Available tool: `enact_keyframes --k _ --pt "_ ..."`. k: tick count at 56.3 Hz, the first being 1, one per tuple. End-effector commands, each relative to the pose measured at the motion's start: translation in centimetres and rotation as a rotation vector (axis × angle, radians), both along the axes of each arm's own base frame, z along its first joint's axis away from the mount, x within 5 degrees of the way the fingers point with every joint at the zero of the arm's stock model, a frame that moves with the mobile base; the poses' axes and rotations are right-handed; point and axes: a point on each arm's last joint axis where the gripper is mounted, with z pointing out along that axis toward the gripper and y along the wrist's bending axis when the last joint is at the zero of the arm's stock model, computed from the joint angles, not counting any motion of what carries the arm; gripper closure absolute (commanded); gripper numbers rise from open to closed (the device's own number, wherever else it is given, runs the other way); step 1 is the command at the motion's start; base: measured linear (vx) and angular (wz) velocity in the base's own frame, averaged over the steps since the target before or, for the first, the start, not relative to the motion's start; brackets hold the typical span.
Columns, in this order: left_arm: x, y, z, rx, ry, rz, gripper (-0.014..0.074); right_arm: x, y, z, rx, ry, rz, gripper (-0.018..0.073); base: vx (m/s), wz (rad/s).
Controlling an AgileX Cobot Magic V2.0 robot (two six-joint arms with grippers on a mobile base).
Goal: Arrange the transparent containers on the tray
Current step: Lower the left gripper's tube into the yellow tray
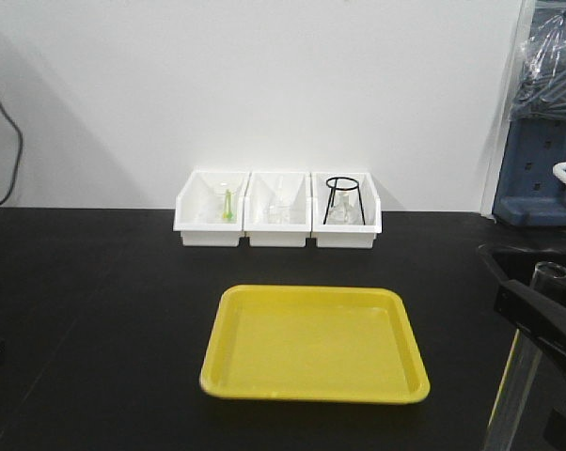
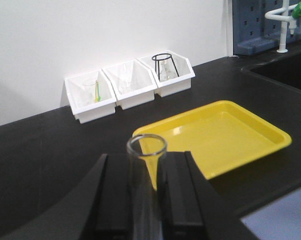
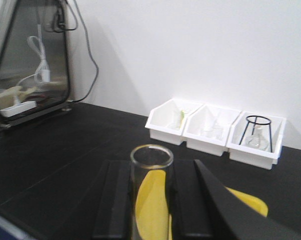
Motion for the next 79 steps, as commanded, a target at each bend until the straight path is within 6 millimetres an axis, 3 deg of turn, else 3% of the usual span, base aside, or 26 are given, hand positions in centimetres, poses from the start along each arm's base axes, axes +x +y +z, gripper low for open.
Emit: enact_keyframes --k 1,42,79 --pt "-0.2 -0.3 1.5 -0.034 -0.074 -0.042 0.0599 -0.1 -0.3 1.1 -0.021 -0.051 -0.028 0.0572 0.43 -0.16" --pt "-0.2 -0.3 1.5 -0.034 -0.074 -0.042 0.0599 -0.1 -0.3 1.0 -0.022 -0.048 -0.029 0.0572 0.38 -0.06" --pt "-0.2 -0.3 1.5 -0.034 -0.074 -0.042 0.0599 1.2 0.1 0.2 -0.038 -0.001 -0.027 0.0572 0.05 -0.03"
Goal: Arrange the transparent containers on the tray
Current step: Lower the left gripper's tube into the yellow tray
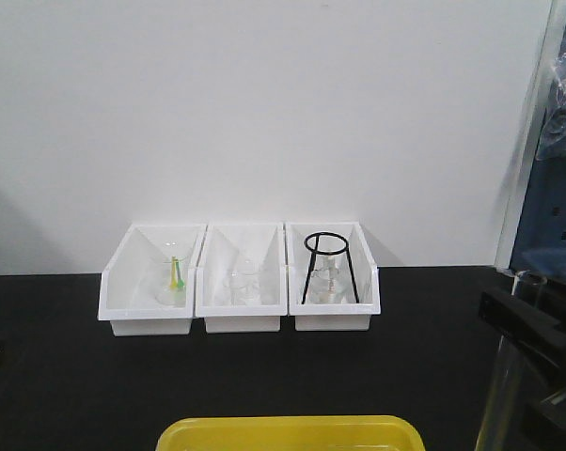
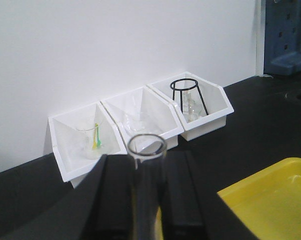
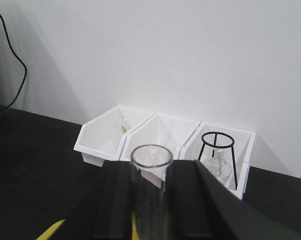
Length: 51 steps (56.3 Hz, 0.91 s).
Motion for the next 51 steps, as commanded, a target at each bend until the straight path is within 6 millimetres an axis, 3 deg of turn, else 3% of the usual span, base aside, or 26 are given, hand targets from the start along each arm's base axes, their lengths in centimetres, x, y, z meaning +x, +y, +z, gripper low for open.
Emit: enact_keyframes --k 1,19,29,41,51 --pt "-0.2 -0.3 1.5 -0.034 -0.074 -0.042 0.0599 0.1 -0.3 1.0 -0.025 -0.045 -0.024 0.0572 0.00 0.00" --pt "-0.2 -0.4 1.6 -0.044 -0.080 -0.048 0.0599 0.0 -0.2 1.0 -0.025 -0.043 -0.015 0.0572 0.00 0.00" --pt "0.3 -1.0 1.0 -0.237 0.043 -0.052 0.0599 -0.1 0.1 0.9 -0.025 -0.035 0.021 0.0571 0.00 0.00" --pt "4.7 -3.7 -2.3 -0.372 0.358 0.002 0.0599 -0.2 0.1 0.9 -0.025 -0.035 0.023 0.0571 0.00 0.00" --pt "10.0 -6.6 -4.9 -0.318 0.612 0.081 0.0599 -0.2 0.1 0.9 -0.025 -0.035 0.023 0.0571 0.00 0.00"
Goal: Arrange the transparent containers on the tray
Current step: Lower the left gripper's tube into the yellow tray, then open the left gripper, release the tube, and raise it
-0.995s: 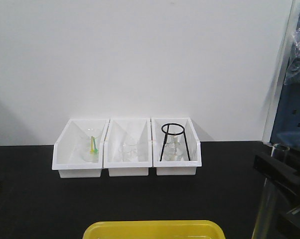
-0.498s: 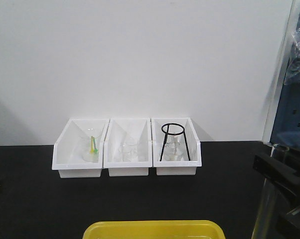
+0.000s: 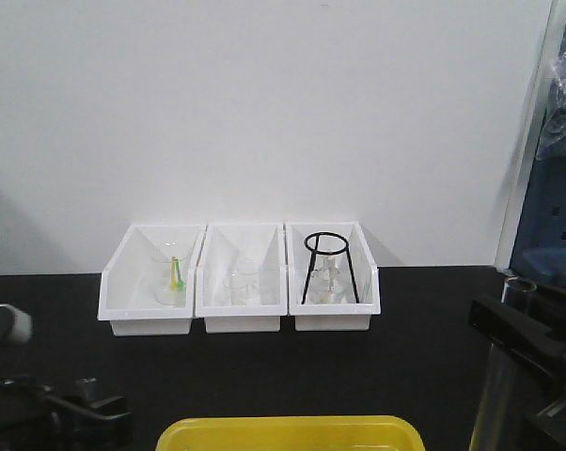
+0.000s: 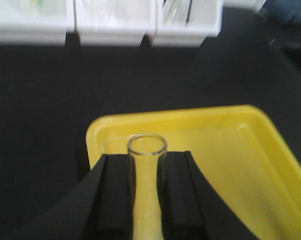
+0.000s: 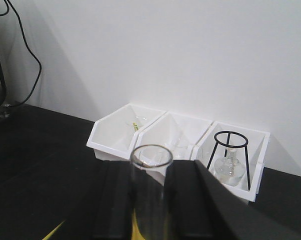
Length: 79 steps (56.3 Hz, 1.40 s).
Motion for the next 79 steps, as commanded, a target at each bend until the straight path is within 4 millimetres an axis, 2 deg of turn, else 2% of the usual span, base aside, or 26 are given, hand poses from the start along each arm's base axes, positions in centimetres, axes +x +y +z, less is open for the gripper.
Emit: enact_keyframes --k 1,16,22,28,34,42,57,63,79 --pt "2.5 -1.7 1.1 -0.030 -0.004 -0.015 0.0599 0.1 -0.2 1.0 -0.022 -0.043 -0.021 0.0571 0.00 0.00" --pt "8.9 -6.2 -0.3 -0.013 0.171 -0.119 0.0599 0.1 -0.2 1.0 -0.022 -0.043 -0.021 0.0571 0.00 0.00" --pt "10.8 -7.4 -2.0 0.006 0.255 -0.131 0.0599 0.1 -0.2 1.0 -0.022 -0.043 -0.021 0.0571 0.00 0.00" --pt "12.1 -8.2 -4.4 0.041 0.358 -0.134 0.0599 0.1 -0.2 0.9 -0.022 -0.042 -0.022 0.0571 0.00 0.00" --pt "12.7 -8.6 -6.5 0.062 0.436 -0.126 0.0599 0.1 -0.2 0.9 -0.022 -0.041 -0.022 0.0571 0.00 0.00" --pt "13.1 -8.8 -8.3 0.055 0.494 -0.086 0.0599 0.1 -0.2 0.9 -0.022 -0.041 -0.023 0.0571 0.00 0.00" --pt "13.4 -8.9 -9.8 0.031 0.547 -0.018 0.0559 0.1 -0.2 0.9 -0.022 -0.041 -0.020 0.0571 0.00 0.00" --pt "13.4 -8.7 -10.0 0.072 0.535 -0.027 0.0498 0.1 -0.2 0.9 -0.022 -0.041 -0.020 0.0571 0.00 0.00" --pt "13.3 -8.4 -10.1 0.113 0.548 -0.038 0.0244 0.1 -0.2 0.9 -0.022 -0.041 -0.021 0.0571 0.00 0.00"
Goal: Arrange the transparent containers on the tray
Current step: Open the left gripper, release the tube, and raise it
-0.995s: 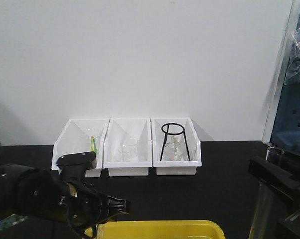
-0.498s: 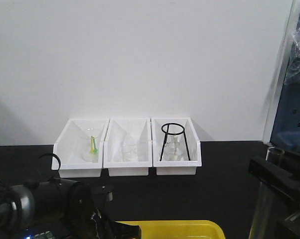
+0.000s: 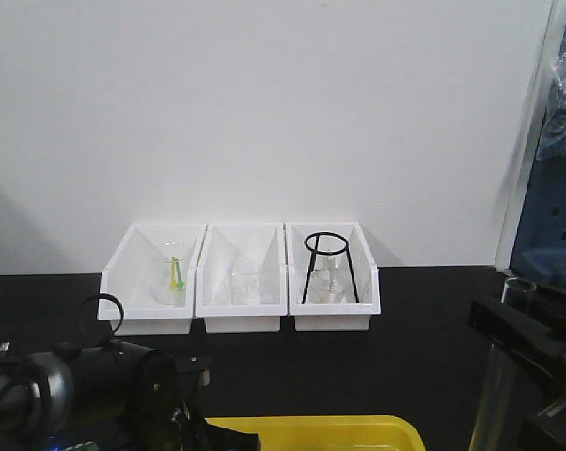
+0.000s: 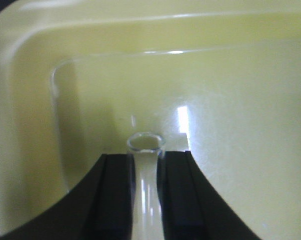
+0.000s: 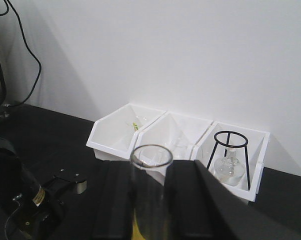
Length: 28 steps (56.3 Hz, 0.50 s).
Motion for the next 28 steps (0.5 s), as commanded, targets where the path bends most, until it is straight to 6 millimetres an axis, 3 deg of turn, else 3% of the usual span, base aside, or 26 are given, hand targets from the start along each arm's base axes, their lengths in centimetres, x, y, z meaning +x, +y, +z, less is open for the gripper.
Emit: enact_keyframes --k 1,8,18,28 --pt "0.3 -0.3 2.7 -0.042 -0.082 0.004 0.0233 0.1 -0.2 0.9 -0.022 -0.041 -0.021 0.0571 0.00 0.00" --pt "0.3 -0.2 2.6 -0.021 -0.078 -0.009 0.0173 0.1 -0.2 0.9 -0.022 -0.041 -0.021 0.0571 0.00 0.00" --pt "0.2 0.0 2.9 -0.008 -0.059 -0.015 0.0162 0.0 -0.2 0.9 -0.022 -0.039 -0.013 0.0571 0.00 0.00" --pt "0.8 0.0 6.3 0.005 -0.141 -0.052 0.0163 0.0 -0.2 0.9 -0.013 -0.033 -0.013 0.0571 0.00 0.00"
